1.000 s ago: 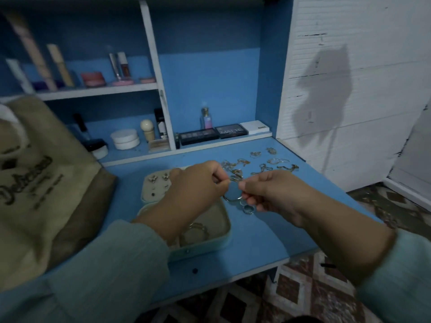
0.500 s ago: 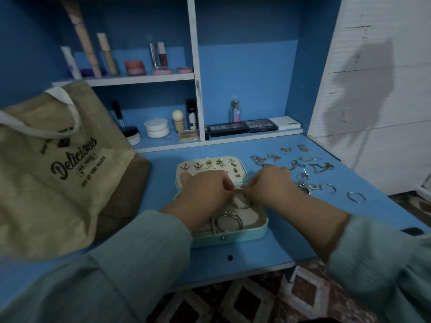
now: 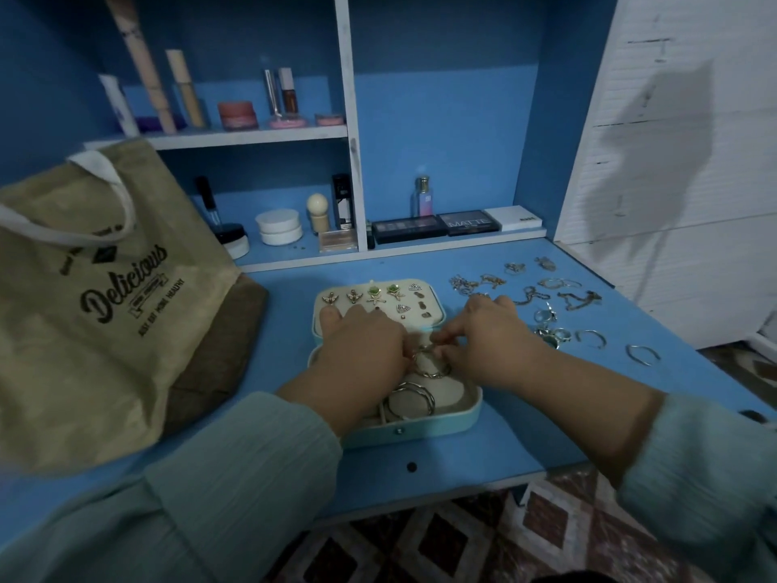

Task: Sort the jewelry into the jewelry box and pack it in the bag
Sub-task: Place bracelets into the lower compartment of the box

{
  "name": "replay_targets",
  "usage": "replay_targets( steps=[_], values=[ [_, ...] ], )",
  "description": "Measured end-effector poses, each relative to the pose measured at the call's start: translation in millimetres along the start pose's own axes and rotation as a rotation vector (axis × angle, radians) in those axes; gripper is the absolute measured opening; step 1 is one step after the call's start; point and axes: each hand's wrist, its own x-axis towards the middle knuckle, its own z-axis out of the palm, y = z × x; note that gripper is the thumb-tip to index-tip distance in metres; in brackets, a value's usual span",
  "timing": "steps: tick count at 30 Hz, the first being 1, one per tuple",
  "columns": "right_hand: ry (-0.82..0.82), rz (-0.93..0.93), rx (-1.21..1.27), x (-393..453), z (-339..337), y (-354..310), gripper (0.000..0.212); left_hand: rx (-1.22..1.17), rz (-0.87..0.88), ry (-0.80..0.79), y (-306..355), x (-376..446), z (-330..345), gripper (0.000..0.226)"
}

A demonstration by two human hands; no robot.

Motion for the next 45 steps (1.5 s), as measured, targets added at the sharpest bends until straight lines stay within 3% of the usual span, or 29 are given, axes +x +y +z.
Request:
replay_targets(
  steps=[4, 10, 24, 30, 40, 45],
  values=[
    [-0.074, -0.025, -0.029, -8, -8, 5, 0.044, -0.008, -0.008, -0.018, 0, -1, 0, 0.025],
    [-0.074, -0.039, -0.083, -9, -7, 1, 0.029, -0.038, -0.026, -0.033, -1, 0, 1, 0.024],
    [0.032, -0.049, -0.171, -7, 3, -2, 0.031, -0.102, -0.045, -0.035, 2, -3, 3, 0.031],
    [0.052, -0.045, -0.040, -5, 0, 5, 0.030, -0.049, -0.036, -0.020, 6, -4, -3, 0.034],
    [0.280, -0.009, 0.021, -27, -13, 74, 0.016, -0.102, 0.119, 0.112, 59, 10, -15, 0.028],
    [0.293, 0.148, 0.003, -50, -31, 125, 0.015, -0.064, 0.216, -0.031, 100, 31, -23, 0.032]
  ],
)
